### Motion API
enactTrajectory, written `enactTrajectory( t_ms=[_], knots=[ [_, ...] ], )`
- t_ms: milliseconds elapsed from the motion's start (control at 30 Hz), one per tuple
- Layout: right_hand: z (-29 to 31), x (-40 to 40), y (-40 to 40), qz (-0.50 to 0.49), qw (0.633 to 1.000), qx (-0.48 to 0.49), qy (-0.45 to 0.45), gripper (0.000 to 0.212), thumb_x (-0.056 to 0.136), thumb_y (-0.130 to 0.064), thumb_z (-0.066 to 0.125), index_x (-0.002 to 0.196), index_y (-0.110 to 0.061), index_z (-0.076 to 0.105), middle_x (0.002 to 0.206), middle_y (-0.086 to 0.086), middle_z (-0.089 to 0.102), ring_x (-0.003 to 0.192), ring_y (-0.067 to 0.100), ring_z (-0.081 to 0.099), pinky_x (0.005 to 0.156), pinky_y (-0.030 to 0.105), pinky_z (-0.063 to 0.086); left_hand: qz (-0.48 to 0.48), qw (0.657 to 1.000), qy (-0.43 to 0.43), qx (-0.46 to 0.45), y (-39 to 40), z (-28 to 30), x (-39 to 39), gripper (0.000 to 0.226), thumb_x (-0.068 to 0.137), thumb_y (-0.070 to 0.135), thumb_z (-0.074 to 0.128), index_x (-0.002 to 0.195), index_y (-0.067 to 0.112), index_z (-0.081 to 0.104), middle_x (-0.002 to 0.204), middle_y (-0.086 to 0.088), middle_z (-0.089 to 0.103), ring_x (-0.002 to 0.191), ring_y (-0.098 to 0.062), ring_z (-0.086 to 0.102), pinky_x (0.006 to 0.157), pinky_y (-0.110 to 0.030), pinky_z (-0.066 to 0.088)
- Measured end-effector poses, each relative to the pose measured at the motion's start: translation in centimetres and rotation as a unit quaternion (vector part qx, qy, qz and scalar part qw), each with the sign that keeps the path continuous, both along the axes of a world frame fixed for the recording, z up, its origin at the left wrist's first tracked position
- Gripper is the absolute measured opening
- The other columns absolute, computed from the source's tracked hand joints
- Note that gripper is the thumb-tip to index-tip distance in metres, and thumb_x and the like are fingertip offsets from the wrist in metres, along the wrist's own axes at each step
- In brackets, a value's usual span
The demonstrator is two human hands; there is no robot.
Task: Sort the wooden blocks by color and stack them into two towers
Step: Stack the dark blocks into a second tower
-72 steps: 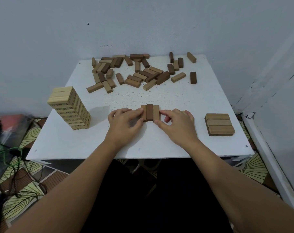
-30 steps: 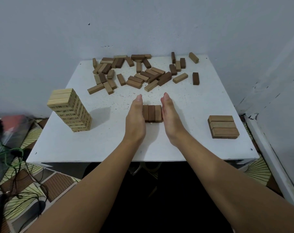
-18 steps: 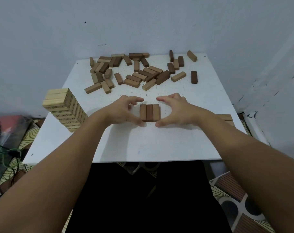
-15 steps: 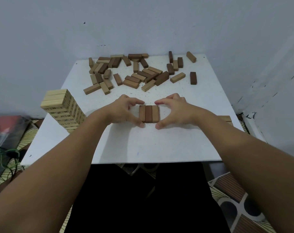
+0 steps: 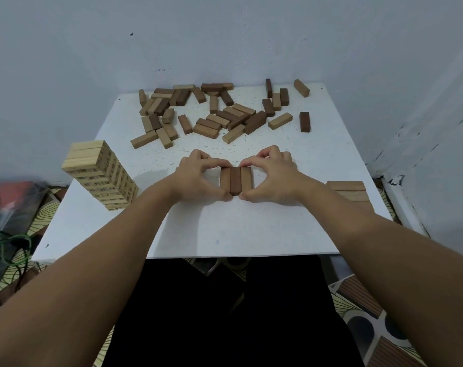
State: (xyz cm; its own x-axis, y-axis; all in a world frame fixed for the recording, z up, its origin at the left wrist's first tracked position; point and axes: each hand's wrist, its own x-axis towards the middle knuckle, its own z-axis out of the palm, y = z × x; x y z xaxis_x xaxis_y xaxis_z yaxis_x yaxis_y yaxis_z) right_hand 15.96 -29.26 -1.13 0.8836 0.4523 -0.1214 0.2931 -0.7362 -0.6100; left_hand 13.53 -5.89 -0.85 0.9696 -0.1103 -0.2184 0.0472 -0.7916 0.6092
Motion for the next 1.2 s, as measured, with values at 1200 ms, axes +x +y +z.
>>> enactTrajectory(
  t_ms=[1200],
  knots=[
    [2.6,-4.4,-20.2,-0.080,0.996,-0.029,0.030,0.070,0.078,-0.044,0.081,0.137,-0.058,0.045,0.135,-0.011,0.023,0.122,0.015,0.020,0.099,0.037,0.027,-0.114,0.992,-0.053,-0.029,-19.8,1.0,-1.1,0.070,0.065,0.059,0.077,0.131,0.049,0.057,0.122,0.004,0.045,0.120,-0.022,0.036,0.104,-0.044,0.041]
  ],
)
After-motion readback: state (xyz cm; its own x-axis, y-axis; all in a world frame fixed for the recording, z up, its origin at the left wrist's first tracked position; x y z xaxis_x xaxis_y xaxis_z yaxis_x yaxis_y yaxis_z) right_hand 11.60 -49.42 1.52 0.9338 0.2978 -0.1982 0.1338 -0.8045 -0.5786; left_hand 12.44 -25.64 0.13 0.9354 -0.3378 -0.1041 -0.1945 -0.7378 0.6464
